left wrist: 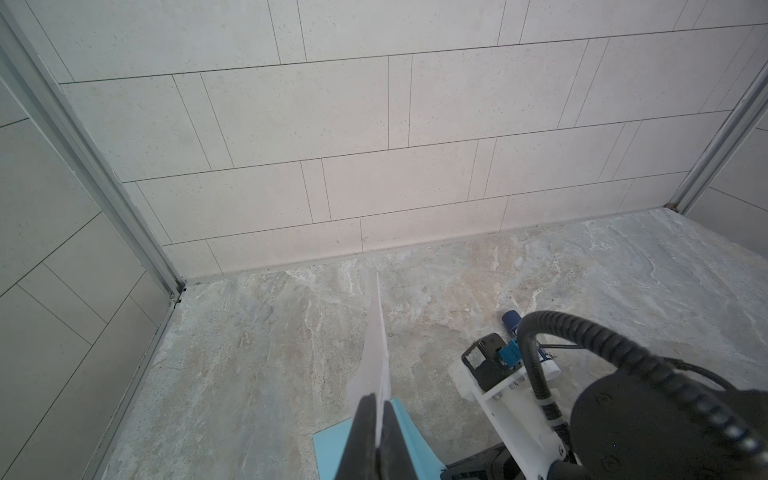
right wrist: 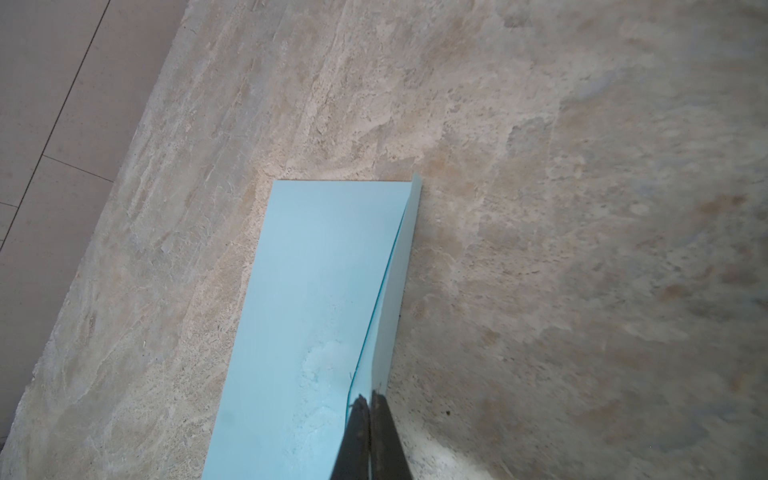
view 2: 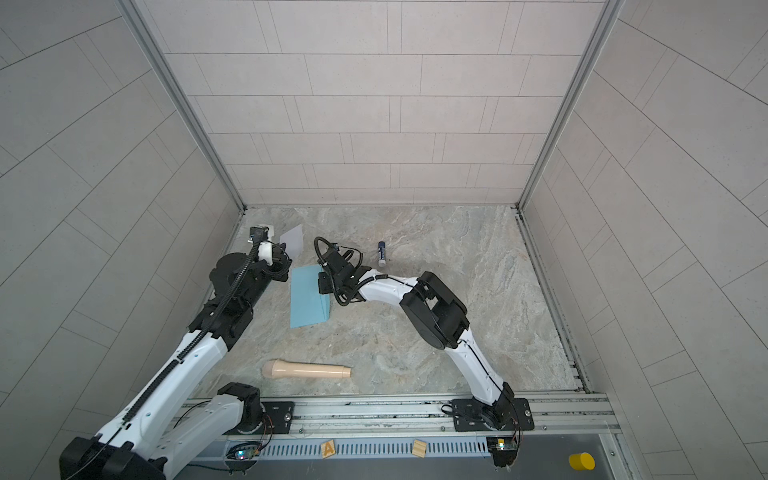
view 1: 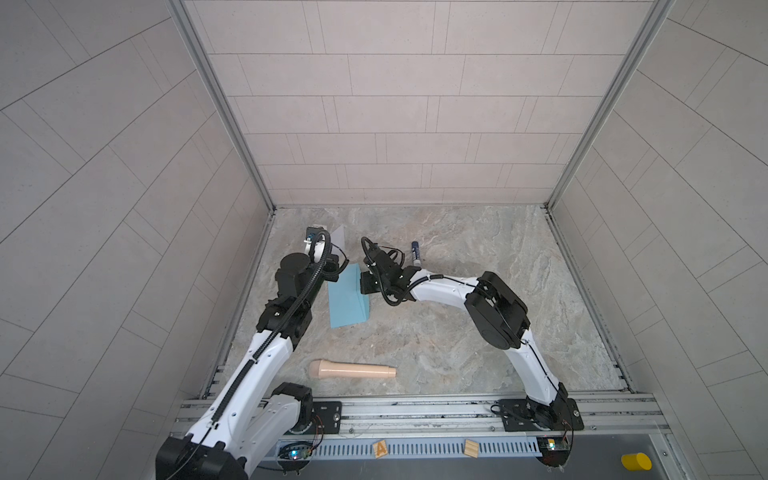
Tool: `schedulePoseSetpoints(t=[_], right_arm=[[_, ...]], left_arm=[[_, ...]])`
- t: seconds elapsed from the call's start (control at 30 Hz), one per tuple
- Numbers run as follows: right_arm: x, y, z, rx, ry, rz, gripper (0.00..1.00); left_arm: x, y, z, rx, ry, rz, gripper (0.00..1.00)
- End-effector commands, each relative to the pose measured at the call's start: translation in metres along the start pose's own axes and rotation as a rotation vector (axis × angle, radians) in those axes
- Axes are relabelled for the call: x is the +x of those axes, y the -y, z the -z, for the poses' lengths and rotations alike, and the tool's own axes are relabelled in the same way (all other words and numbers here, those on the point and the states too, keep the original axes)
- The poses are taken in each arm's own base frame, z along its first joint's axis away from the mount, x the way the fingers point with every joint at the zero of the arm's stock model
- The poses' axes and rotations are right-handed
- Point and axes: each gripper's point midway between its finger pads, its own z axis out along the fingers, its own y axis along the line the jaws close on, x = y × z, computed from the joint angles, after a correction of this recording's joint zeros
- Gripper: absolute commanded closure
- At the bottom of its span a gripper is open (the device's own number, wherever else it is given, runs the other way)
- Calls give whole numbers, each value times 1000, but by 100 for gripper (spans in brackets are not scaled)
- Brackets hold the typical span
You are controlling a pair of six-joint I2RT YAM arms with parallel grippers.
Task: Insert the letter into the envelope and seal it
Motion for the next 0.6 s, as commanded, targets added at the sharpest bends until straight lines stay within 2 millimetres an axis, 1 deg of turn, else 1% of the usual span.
schedulePoseSetpoints(t=[0.0,0.13,0.3,0.37,0.43,0.57], right_arm=[[-28,-3,27,-24,60,-26,100],[-48,-3,54,-49,109,-38,100],[-74,-4,97,-92,168,-39,100],[-82,-2,115,-100,191,-32,100],[-87,2,133,-104,213,-30,100],[-89,15,162,-111,233,-40,100]], left_arm=[[-7,-2,3,-4,24,12,100],[-6,-3,2,-6,23,12,100],[-7,-3,3,-6,27,13,100],[-7,-3,3,-4,27,13,100],[-7,-3,3,-4,28,13,100],[-7,-2,2,1,28,15,100]])
